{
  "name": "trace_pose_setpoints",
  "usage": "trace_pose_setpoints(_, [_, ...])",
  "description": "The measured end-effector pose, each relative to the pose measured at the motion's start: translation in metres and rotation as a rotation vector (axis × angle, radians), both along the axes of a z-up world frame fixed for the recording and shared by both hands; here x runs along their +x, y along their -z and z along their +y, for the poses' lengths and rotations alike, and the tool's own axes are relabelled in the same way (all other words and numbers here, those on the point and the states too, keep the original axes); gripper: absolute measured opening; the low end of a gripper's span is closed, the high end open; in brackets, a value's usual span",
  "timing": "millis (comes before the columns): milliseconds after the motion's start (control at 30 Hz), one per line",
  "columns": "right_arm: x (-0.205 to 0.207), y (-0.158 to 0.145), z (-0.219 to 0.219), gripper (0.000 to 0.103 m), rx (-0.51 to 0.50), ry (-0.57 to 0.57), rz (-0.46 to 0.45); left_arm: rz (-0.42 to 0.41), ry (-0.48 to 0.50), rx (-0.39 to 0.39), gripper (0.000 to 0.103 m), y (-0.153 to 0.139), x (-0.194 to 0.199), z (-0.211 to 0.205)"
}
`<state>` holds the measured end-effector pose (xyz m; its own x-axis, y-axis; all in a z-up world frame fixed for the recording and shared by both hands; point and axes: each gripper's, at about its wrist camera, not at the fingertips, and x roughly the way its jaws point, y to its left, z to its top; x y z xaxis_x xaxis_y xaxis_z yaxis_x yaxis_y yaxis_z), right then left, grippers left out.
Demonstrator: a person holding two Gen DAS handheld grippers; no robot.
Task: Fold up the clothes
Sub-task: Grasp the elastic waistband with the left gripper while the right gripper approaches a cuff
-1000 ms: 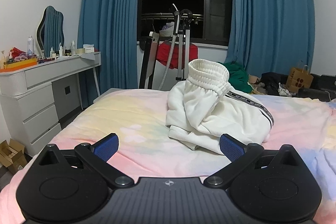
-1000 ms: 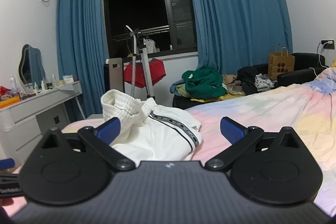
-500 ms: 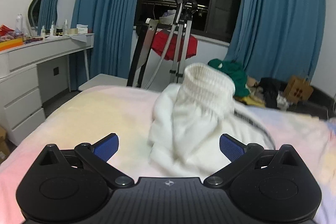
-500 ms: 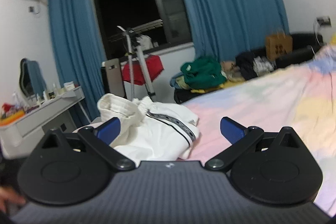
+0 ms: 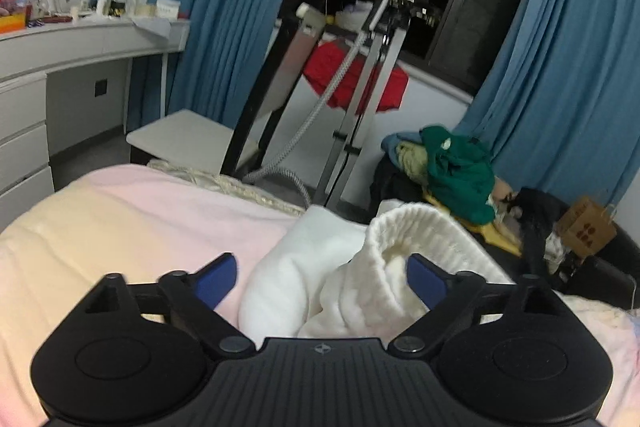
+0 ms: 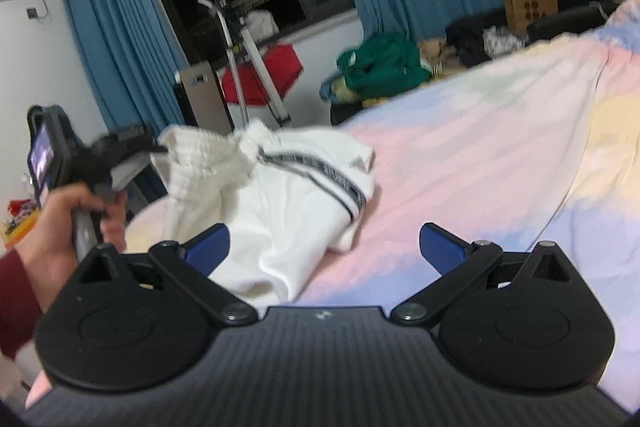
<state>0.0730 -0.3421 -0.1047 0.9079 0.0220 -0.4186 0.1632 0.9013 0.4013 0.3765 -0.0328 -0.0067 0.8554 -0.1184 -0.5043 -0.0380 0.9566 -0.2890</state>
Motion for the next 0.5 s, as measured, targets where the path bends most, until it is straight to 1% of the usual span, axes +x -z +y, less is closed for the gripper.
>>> trace_pose_setpoints(67, [0.009,0.008,-0.002,0.103,0.019,-0.015,0.025,0.03,0.011,0.024,0.075,0.006,0.015,-0.002])
trace_pose_setpoints(133, [0.016,0.014,-0.001,0.101,0.029,-0.029,0.037,0.037,0.002,0.032,0.048,0.01,0.021,-0.004])
trace_pose_setpoints(167, [0.017,0.016,0.0,0.101,0.028,-0.036,0.036,0.041,0.001,0.031,0.04,0.008,0.023,-0.004])
trace_pose_setpoints(200, [0.017,0.016,0.001,0.101,0.021,-0.041,0.031,0.044,0.001,0.029,0.024,0.007,0.026,-0.005])
trace_pose_setpoints(233, [0.017,0.015,0.002,0.1,0.013,-0.044,0.026,0.041,0.007,0.03,0.015,0.005,0.023,-0.006])
trace_pose_setpoints(300, [0.015,0.014,0.004,0.099,-0.012,-0.044,0.007,0.017,0.031,0.066,0.013,-0.004,0.011,-0.01])
trace_pose_setpoints(367, [0.012,0.01,0.007,0.098,-0.04,-0.041,-0.015,-0.025,0.076,0.127,0.013,-0.015,-0.01,-0.014])
trace_pose_setpoints(433, [0.011,0.006,0.01,0.091,-0.063,-0.038,-0.035,-0.067,0.123,0.187,0.012,-0.024,-0.037,-0.019])
trace_pose_setpoints(500, [0.009,0.002,0.012,0.087,-0.079,-0.034,-0.057,-0.103,0.164,0.213,0.011,-0.032,-0.069,-0.018])
